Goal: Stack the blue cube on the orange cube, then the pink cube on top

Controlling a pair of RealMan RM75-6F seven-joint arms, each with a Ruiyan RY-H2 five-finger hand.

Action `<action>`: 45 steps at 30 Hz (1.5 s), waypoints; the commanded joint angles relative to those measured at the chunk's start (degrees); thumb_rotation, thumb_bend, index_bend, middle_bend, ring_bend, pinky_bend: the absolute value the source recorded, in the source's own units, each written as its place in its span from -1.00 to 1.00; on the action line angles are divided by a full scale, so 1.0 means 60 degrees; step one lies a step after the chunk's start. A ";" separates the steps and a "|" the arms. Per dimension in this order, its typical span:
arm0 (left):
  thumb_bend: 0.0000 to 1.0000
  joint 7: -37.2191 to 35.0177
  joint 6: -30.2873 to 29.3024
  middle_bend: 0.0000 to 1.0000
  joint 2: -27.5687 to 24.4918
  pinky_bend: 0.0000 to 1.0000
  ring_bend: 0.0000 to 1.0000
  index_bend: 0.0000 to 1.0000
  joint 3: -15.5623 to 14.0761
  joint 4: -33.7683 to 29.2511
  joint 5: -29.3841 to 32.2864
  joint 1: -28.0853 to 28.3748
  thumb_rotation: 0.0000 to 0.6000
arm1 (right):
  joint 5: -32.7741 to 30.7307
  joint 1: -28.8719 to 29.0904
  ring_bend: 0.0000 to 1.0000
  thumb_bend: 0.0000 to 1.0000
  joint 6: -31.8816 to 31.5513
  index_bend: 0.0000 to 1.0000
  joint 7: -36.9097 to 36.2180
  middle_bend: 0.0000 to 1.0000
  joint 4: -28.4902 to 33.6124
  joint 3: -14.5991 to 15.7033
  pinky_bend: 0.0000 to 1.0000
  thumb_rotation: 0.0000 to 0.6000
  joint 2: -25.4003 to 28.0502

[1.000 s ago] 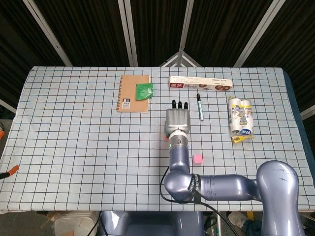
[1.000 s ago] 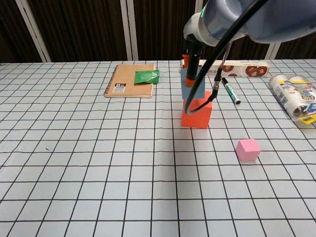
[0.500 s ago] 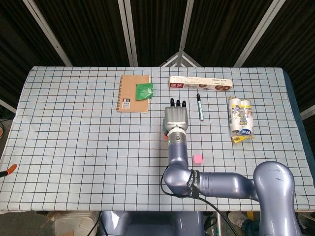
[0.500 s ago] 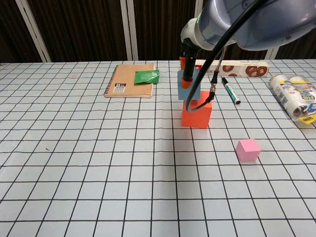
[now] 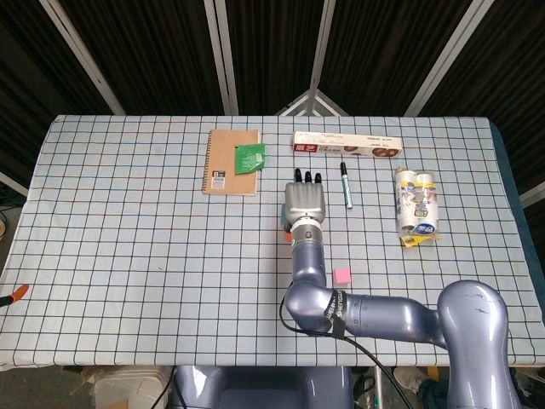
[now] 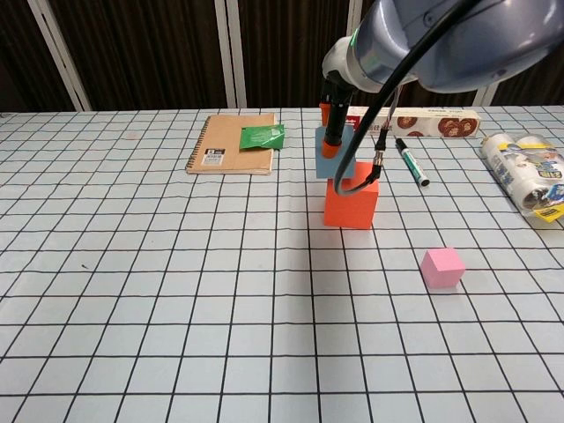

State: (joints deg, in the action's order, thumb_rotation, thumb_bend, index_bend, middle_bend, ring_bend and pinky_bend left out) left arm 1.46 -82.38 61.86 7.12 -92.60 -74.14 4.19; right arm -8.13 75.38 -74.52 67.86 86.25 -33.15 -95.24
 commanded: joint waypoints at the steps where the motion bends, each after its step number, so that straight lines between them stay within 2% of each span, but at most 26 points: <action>1: -0.75 -0.0003 -0.0004 -1.00 -0.0001 -1.00 -1.00 -0.89 0.0010 0.0000 0.0023 -0.0002 1.00 | 0.0001 -0.0001 -1.00 -0.29 0.0025 0.02 0.0014 -1.00 -0.0022 0.0019 -1.00 1.00 -0.0009; 45: -0.75 0.0194 -0.0057 -1.00 0.0043 -1.00 -1.00 -0.89 0.0007 -0.0074 0.0110 0.0004 1.00 | -0.0137 -0.0343 -1.00 -0.30 0.0284 0.02 -0.0108 -1.00 0.0217 0.0158 -1.00 1.00 0.0364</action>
State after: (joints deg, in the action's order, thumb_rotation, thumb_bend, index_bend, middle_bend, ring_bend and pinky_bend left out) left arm 2.63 -82.72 62.12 7.16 -93.05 -73.48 4.22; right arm -8.93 73.31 -72.81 67.21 87.53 -32.19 -93.08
